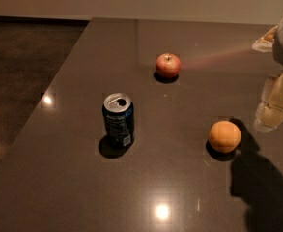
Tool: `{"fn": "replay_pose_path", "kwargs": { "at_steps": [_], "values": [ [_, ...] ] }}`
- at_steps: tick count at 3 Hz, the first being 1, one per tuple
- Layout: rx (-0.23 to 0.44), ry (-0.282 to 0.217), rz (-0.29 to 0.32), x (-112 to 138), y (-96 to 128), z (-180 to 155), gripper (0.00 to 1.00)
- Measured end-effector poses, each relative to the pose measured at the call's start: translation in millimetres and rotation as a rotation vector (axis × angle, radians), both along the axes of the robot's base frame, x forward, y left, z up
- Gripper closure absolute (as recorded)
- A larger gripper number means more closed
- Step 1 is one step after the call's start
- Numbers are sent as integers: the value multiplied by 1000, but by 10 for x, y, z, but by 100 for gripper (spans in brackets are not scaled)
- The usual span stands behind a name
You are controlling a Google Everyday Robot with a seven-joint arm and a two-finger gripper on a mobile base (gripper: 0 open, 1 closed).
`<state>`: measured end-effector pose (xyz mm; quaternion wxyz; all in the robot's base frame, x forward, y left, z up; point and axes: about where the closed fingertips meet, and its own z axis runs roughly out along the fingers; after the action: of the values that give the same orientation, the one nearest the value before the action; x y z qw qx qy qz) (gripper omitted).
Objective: Move pepsi can near apple
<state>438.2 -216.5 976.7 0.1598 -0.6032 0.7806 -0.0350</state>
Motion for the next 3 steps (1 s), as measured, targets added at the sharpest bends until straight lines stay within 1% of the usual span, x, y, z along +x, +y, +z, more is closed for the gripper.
{"fn": "replay_pose_path", "kwargs": {
  "at_steps": [1, 2, 3],
  "values": [
    [0, 0, 0, 0, 0, 0, 0],
    [32, -8, 27, 29, 122, 12, 0],
    [171, -9, 161, 127, 781, -6, 0]
  ]
}}
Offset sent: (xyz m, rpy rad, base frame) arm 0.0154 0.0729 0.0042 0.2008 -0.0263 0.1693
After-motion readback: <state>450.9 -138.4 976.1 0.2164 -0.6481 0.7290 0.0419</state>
